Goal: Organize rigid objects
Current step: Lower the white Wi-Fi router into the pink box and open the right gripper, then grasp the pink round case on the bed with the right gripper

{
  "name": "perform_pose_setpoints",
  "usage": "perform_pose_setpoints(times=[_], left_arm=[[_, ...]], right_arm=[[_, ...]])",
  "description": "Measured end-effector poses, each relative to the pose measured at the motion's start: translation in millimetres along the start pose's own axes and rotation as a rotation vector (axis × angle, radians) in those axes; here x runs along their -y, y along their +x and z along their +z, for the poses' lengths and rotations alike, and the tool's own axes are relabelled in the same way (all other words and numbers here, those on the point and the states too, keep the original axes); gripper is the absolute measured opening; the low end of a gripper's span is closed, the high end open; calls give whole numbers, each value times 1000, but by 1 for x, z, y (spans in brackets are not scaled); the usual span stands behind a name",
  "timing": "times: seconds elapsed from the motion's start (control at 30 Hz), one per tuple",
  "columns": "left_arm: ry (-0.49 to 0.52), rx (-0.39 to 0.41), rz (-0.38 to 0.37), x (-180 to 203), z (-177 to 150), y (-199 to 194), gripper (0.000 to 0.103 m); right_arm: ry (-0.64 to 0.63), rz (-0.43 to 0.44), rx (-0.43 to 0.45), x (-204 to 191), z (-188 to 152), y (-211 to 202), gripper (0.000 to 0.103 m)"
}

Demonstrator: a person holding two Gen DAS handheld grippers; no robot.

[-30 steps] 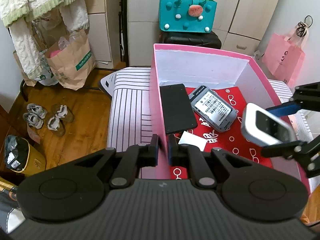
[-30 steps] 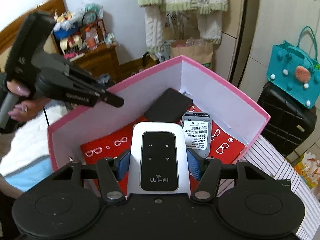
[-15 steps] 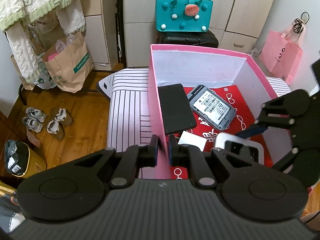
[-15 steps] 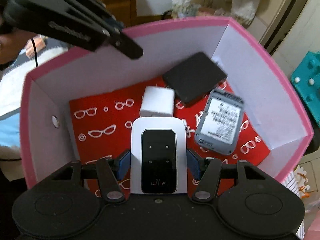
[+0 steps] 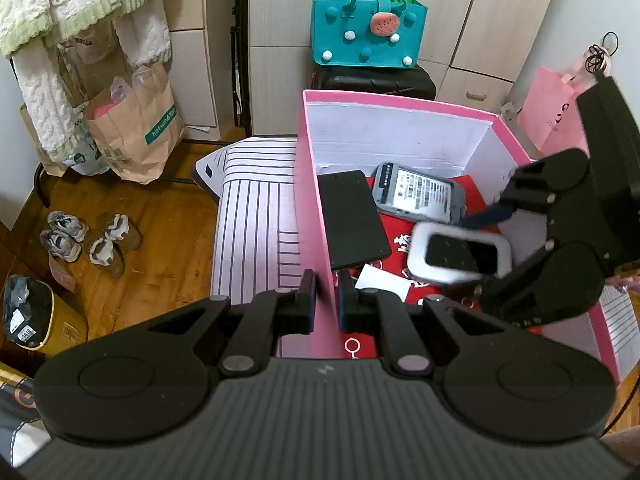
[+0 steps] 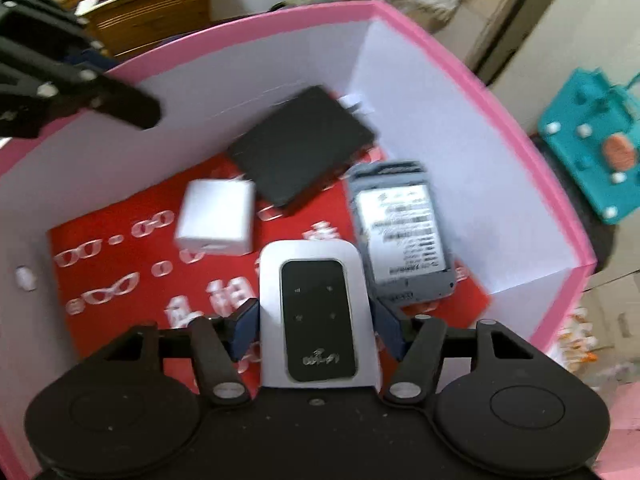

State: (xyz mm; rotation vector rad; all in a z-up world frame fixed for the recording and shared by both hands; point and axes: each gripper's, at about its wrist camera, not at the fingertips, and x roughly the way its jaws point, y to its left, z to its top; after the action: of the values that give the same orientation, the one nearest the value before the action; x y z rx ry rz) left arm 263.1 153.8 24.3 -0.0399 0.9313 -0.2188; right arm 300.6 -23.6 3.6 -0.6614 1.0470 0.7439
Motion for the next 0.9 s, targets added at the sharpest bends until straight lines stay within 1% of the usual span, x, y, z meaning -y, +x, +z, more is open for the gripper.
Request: perform_pose_setpoints(times=[0.1,0.17,0.23,0.3,0.4,0.5,0.53,0.7,0.77,0.83,0.9], left_arm=[[2,0,1,-1,-1,0,10],[0,1,0,0,0,0,10],[-1,3,-2,0,0,0,10],[-5,6,-6,0,0,1,10],[-7,14,-6,0,-1,1,10],[-6,21,-7,0,-3,0,10],[-7,23,-8,0,-3,0,10],[-4,31,-17,-3,-6,-1,11],[-3,32,-17,-3,-6,-1,11],[-7,32,-18,-3,-6,-1,11],[-7,31,-20,-4,-5,-1,11]], right_arm=[[44,40,94,4,-8,-24,69],[103,64,187,9,-13,-49,71],[169,69,286,13,-28,-73,72],[227,47,382,17,-49,-95,73],[316,-43,525,24,-89,-122,77],[411,-117,561,30,-123,-129,79],[453,-147,572,33,-139,-129,79],[635,-261,574,38,-203,-106,79],[679,-318,554,37,-218,-91,79],[710,-342,534,36,-230,-82,79],[709,-363,511,35,-236,-70,79]])
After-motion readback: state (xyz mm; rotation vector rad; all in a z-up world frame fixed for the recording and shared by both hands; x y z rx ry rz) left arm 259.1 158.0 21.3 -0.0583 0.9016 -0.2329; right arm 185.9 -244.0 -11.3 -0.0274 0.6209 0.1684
